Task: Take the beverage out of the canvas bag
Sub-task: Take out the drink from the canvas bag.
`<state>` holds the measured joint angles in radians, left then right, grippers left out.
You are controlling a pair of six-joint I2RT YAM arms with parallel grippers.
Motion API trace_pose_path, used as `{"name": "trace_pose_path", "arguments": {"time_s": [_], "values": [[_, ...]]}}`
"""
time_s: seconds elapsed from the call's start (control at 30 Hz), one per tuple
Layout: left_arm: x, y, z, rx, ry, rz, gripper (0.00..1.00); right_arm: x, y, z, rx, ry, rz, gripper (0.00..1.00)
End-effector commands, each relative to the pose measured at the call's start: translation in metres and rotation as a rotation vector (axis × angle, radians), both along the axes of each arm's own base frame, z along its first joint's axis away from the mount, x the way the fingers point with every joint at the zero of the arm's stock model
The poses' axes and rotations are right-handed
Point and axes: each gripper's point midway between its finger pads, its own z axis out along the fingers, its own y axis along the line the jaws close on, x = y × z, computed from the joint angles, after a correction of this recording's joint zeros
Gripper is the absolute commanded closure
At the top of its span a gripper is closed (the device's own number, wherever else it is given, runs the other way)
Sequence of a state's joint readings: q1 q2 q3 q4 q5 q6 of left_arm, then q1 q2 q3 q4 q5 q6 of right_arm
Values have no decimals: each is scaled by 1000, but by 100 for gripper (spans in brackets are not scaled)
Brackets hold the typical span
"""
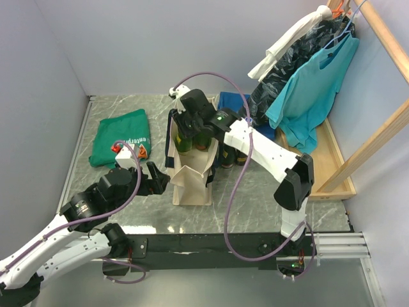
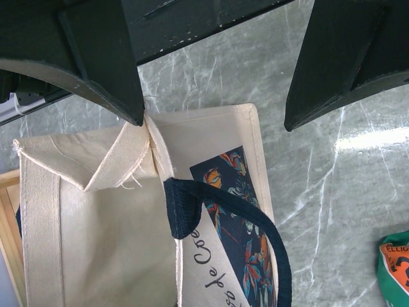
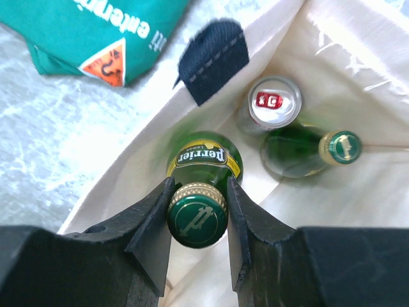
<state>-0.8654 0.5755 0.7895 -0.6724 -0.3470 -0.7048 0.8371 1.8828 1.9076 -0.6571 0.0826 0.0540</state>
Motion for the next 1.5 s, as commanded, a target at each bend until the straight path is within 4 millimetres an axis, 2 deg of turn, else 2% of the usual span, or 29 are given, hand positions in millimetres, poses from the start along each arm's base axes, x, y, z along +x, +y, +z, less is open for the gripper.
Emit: {"name": "trace_pose_path", "arguments": {"time_s": [0.0,0.43,1.03,1.47], "values": [[1,1,11,-32,-18,16,4,-1,-1,127,230,-241,-12,100],[1,0,11,-34,-18,13,3,-17,-12,151,248,-262,-11,100],[1,0,10,-32,-16,15,4,-44,-38,207,359,-379,-20,100],[1,0,9,-27,-13,18,4,-58,-51,229,401,-433,-28,100]]}}
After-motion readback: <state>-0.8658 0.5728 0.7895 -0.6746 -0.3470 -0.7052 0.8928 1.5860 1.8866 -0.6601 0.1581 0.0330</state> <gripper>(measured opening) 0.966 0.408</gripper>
